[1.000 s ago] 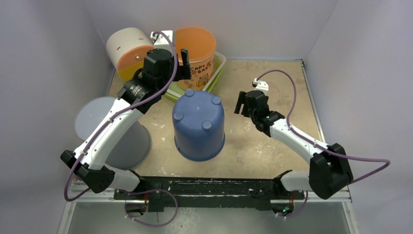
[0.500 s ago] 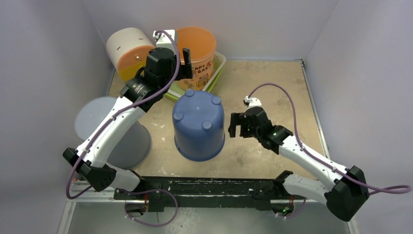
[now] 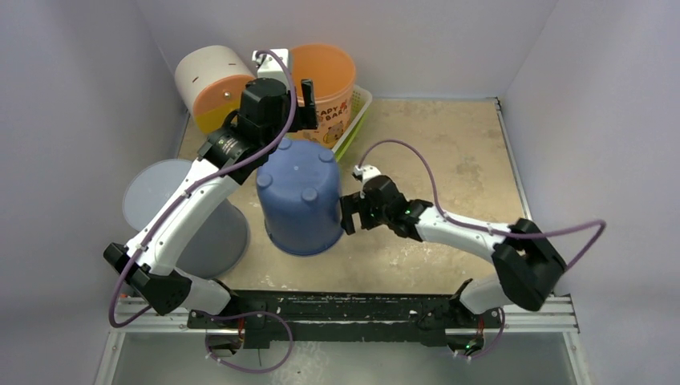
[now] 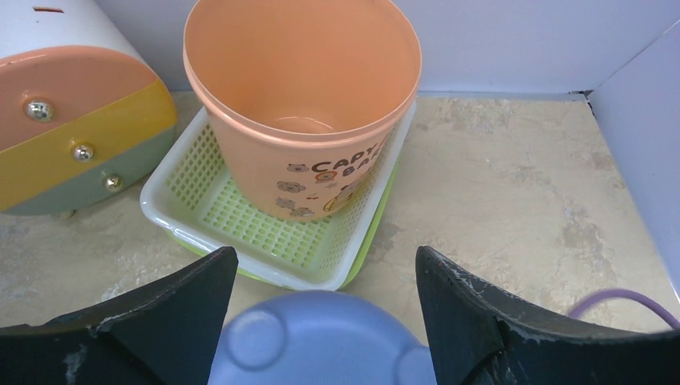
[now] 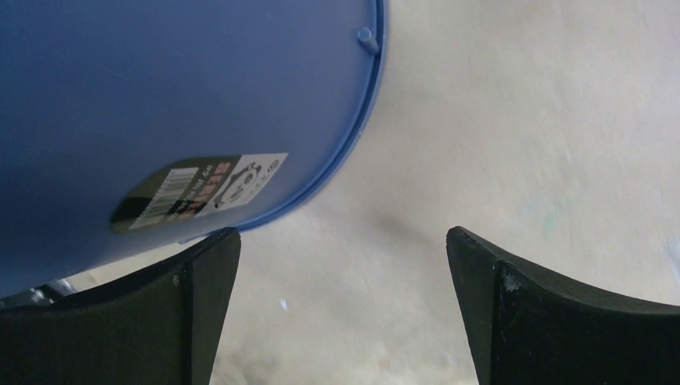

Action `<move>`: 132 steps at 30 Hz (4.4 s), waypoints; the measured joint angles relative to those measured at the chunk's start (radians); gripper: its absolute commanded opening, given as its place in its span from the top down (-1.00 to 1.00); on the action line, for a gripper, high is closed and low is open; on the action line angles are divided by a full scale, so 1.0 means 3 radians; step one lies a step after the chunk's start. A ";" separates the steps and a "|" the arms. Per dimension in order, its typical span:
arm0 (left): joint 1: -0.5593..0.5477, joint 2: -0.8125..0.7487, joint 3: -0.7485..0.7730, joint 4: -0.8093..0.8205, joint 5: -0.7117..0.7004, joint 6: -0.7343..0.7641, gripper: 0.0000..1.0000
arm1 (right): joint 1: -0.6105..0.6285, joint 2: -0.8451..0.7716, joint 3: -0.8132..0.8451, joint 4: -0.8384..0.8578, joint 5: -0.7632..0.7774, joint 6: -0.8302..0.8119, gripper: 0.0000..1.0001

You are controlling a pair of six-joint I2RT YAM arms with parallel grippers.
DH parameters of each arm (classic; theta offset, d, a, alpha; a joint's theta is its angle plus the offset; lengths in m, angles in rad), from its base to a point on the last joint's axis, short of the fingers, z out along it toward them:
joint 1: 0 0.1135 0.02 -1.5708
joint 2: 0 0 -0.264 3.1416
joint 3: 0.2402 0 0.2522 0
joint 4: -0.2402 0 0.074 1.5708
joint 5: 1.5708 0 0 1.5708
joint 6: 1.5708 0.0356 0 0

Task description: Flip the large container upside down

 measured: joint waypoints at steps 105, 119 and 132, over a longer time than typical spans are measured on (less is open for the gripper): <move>0.0609 -0.1119 -0.1189 0.0997 -0.0298 -0.0351 -0.64 | -0.1427 0.2640 0.3722 0.0490 -0.0888 -0.0038 1.00; 0.0609 -0.1124 -0.1189 0.0996 -0.0299 -0.0350 -0.64 | -0.1611 0.1540 0.2548 0.1431 -0.1054 0.0219 1.00; 0.0609 -0.1124 -0.1189 0.0905 -0.0298 -0.0348 -0.64 | -0.1884 0.0326 0.1829 0.1952 -0.0546 0.0205 1.00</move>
